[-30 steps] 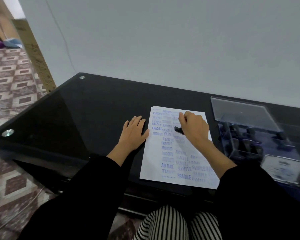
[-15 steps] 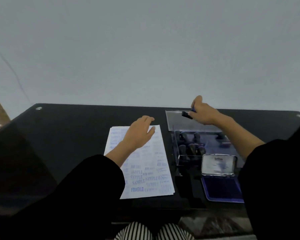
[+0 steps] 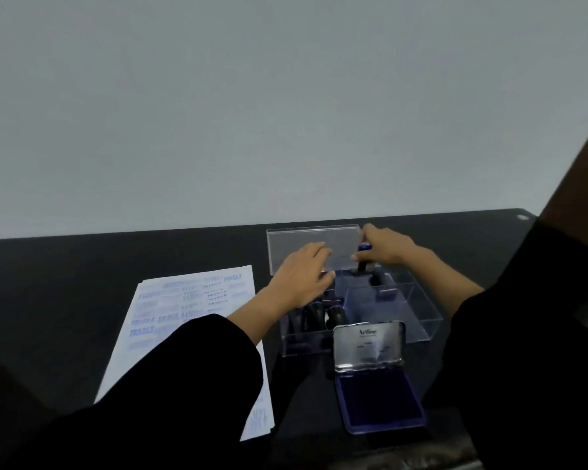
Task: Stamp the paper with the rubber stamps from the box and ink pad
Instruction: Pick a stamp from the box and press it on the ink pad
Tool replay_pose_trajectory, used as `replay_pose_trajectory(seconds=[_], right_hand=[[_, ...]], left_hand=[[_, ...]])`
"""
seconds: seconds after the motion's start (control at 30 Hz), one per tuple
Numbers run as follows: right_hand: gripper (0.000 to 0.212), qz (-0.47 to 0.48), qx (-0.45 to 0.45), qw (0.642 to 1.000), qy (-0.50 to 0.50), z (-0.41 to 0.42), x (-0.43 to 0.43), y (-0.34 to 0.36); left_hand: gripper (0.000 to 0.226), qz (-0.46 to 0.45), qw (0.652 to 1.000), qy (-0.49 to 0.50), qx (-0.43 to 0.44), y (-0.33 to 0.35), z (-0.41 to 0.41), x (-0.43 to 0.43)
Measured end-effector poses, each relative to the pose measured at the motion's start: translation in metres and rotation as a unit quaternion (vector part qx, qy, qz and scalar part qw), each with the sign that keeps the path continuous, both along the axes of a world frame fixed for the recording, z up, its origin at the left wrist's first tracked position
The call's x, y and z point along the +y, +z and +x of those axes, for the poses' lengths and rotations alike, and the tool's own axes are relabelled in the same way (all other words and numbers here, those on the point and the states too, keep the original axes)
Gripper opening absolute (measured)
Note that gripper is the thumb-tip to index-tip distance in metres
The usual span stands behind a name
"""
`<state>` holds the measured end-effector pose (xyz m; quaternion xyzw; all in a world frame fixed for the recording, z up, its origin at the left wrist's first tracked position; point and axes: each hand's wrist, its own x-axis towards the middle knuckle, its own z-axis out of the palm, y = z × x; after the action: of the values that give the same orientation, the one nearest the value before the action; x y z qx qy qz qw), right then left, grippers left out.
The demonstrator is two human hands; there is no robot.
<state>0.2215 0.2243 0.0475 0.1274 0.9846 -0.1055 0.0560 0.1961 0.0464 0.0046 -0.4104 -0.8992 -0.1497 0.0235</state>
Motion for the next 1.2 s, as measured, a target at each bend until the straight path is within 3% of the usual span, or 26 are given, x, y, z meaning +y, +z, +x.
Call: replay_pose_trajectory(seconds=[0.1,0.33,0.6,0.9,1.07,1.2], right_hand=[[0.059,-0.014,-0.039,0.999,0.01,-0.008,0.001,-0.018],[0.035,-0.033,-0.088,0.995,0.019,-0.013,0.01,-0.041],[0.039,0.014,-0.039,0.999,0.014,-0.007,0.011,-0.054],[0.021,0.036,0.119,0.992,0.003,-0.005,-0.011,-0.035],[0.021,0.07,0.125,0.988,0.052,-0.015,-0.043,-0.035],[0.029,0.171,0.089,0.978,0.078,-0.019,-0.064,-0.047]], left_hand=[[0.055,-0.022,1.0,-0.001,0.006,-0.013,-0.007,0.008],[0.058,-0.043,0.999,0.008,-0.014,-0.035,-0.011,0.009],[0.057,-0.028,0.999,0.01,-0.018,-0.042,-0.012,0.009],[0.053,-0.019,1.0,0.016,-0.003,-0.035,-0.016,0.002],[0.049,-0.006,0.999,0.051,0.002,-0.035,-0.024,-0.016],[0.048,-0.001,0.998,0.067,-0.001,-0.038,-0.026,-0.026]])
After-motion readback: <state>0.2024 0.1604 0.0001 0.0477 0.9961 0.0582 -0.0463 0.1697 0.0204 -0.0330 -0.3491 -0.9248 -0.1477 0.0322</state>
